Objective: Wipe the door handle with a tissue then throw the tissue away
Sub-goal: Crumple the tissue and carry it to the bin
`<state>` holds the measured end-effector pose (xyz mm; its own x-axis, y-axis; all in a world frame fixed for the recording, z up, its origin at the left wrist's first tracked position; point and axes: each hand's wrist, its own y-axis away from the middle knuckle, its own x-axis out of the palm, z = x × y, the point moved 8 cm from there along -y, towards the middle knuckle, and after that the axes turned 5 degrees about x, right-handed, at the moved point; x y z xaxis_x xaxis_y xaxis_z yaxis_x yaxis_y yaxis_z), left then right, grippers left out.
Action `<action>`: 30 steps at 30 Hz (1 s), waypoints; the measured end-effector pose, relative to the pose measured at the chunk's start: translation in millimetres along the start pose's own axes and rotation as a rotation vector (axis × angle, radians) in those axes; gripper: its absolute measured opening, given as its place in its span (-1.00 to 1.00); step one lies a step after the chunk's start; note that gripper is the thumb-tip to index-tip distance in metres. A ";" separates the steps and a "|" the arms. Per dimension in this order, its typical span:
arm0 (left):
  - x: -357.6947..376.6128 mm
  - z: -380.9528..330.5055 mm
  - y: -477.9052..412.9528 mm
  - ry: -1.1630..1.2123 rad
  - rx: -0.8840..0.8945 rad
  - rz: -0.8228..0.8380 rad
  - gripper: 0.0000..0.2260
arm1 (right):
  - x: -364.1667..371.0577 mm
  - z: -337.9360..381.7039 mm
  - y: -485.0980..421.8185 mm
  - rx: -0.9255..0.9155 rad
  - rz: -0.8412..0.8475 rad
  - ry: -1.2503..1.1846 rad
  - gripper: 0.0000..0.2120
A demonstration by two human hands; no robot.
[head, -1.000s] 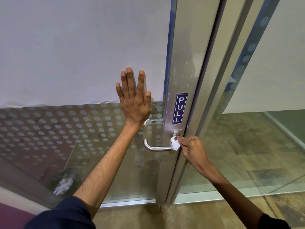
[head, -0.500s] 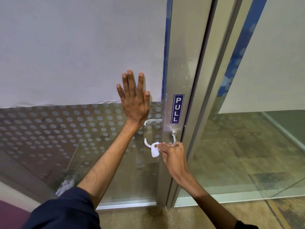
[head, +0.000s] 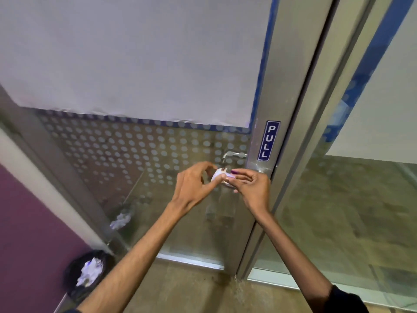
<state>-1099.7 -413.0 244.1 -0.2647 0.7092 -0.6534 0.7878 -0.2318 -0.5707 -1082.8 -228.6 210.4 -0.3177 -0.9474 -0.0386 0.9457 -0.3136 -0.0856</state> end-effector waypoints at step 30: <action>-240.0 249.5 294.4 0.199 -0.916 -0.352 -0.93 | 369.8 -74.1 155.8 0.278 0.520 0.071 -0.80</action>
<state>-943.0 -817.5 108.8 -0.5336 0.7567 -0.3777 0.8293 0.5559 -0.0577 -1058.0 -623.0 109.1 0.1978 -0.9775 -0.0726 0.9578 0.1770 0.2265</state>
